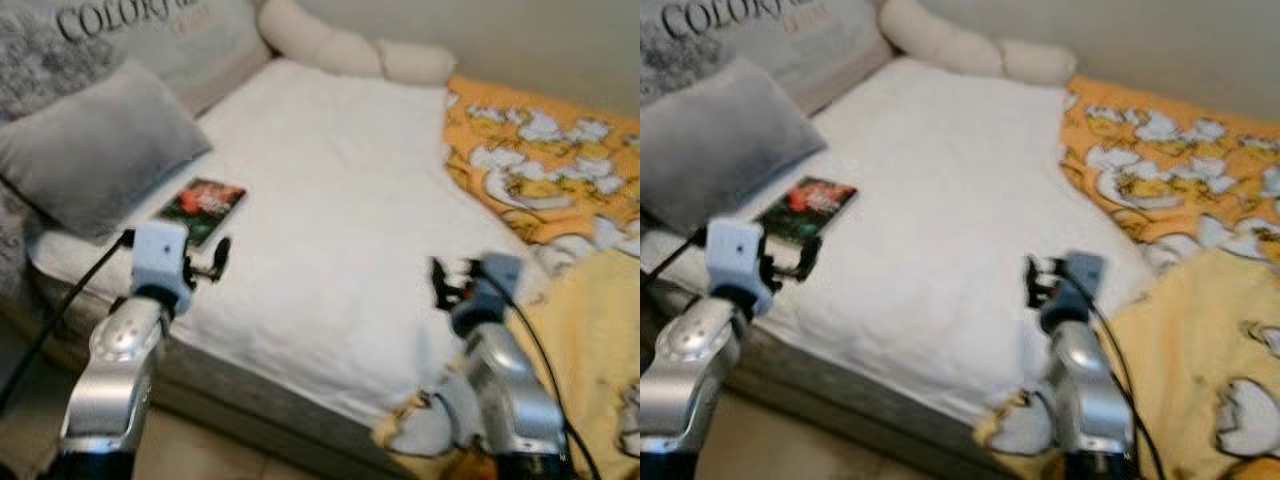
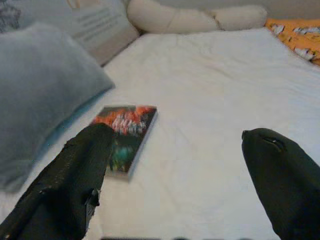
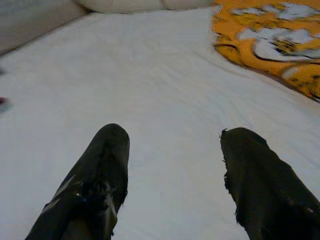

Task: Clean up the room

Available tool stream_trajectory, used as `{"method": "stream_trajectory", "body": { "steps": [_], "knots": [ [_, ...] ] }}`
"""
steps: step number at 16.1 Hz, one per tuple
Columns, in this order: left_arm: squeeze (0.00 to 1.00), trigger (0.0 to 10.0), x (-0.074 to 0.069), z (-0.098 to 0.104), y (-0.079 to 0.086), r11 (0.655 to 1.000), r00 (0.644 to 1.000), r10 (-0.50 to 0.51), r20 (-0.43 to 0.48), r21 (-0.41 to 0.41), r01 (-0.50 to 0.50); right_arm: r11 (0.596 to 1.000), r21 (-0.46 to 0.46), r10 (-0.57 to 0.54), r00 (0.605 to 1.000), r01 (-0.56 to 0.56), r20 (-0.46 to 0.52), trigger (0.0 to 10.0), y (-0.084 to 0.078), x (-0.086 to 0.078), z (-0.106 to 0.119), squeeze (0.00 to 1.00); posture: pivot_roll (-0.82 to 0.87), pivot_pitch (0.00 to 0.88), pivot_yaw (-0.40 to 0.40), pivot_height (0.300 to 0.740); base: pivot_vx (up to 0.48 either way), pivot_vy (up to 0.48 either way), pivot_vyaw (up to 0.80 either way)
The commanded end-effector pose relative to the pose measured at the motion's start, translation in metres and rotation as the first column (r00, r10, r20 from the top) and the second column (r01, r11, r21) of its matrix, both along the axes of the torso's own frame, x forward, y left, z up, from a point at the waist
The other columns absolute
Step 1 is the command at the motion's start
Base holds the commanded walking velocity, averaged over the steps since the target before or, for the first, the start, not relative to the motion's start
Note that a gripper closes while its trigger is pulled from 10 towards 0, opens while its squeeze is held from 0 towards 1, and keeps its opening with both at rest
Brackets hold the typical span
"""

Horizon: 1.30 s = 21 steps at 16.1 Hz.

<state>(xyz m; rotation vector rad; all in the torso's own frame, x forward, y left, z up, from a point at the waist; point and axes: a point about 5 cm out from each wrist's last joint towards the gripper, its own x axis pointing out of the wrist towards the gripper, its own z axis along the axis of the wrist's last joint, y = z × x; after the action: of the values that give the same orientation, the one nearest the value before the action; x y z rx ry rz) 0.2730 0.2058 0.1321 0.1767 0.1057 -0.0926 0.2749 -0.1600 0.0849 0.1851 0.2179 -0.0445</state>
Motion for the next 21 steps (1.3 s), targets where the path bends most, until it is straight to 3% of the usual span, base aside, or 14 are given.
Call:
{"method": "stream_trajectory", "body": {
  "steps": [1,3,4,7,9,11,12,14,18,21],
  "knots": [
    [0.00,10.0,0.003,0.006,-0.004,1.000,1.000,-0.018,0.022,-0.008,0.019,1.000,-0.004,-0.014,1.000,0.013,-0.015,10.0,-0.006,-0.002,-0.001,0.00,0.12,0.000,-0.016,0.740,0.000,0.000,0.00],
    [0.00,10.0,0.001,0.002,-0.018,0.995,0.995,-0.097,0.000,0.009,0.097,0.996,0.038,-0.073,0.994,0.076,-0.078,10.0,-0.013,-0.002,-0.012,0.00,0.12,0.000,-0.007,0.740,0.000,0.000,0.00],
    [0.00,10.0,0.001,0.002,-0.021,0.991,0.991,-0.131,0.001,0.018,0.131,0.999,0.021,-0.046,0.994,0.049,-0.094,10.0,-0.008,0.000,-0.014,0.00,0.13,0.000,-0.018,0.740,0.000,0.000,0.00],
    [0.00,10.0,0.001,0.001,-0.016,0.990,0.990,-0.140,-0.018,0.025,0.140,0.998,-0.061,-0.012,0.993,0.004,-0.116,10.0,-0.007,-0.001,-0.014,0.00,0.11,0.000,-0.013,0.740,0.000,0.000,0.00],
    [0.00,10.0,-0.002,-0.004,-0.025,0.985,0.984,-0.172,-0.035,0.020,0.173,0.998,-0.044,-0.060,0.989,0.055,-0.134,10.0,-0.016,-0.002,-0.019,0.00,0.11,0.000,-0.004,0.740,0.000,0.000,0.00],
    [0.00,10.0,-0.004,-0.006,-0.028,0.980,0.979,-0.197,-0.046,0.019,0.198,0.999,-0.023,-0.038,0.991,0.036,-0.130,10.0,-0.013,-0.002,-0.019,0.00,0.13,0.000,-0.018,0.740,0.000,0.000,0.00],
    [0.00,10.0,-0.006,-0.007,-0.026,0.974,0.974,-0.217,-0.062,0.053,0.220,0.997,-0.076,-0.008,0.988,-0.004,-0.157,10.0,-0.008,-0.002,-0.022,1.00,0.12,0.000,-0.028,0.740,0.000,0.000,0.00],
    [0.00,10.0,-0.006,-0.006,-0.025,0.975,0.975,-0.215,-0.063,0.045,0.218,0.996,-0.089,0.012,0.988,-0.026,-0.156,10.0,-0.007,-0.004,-0.020,1.00,0.12,0.000,-0.024,0.740,0.000,0.000,0.00],
    [0.00,10.0,-0.013,-0.014,-0.036,0.953,0.949,-0.294,-0.114,0.036,0.300,0.991,-0.127,-0.069,0.966,0.038,-0.250,10.0,-0.027,-0.012,-0.037,1.00,0.13,0.000,-0.009,0.740,0.000,0.000,0.00],
    [0.00,10.0,-0.014,-0.018,-0.030,0.938,0.928,-0.325,-0.182,0.064,0.341,0.987,-0.160,-0.024,0.960,-0.022,-0.278,10.0,-0.023,-0.006,-0.035,1.00,0.12,0.000,0.002,0.740,0.000,0.000,0.00]
  ]
}}
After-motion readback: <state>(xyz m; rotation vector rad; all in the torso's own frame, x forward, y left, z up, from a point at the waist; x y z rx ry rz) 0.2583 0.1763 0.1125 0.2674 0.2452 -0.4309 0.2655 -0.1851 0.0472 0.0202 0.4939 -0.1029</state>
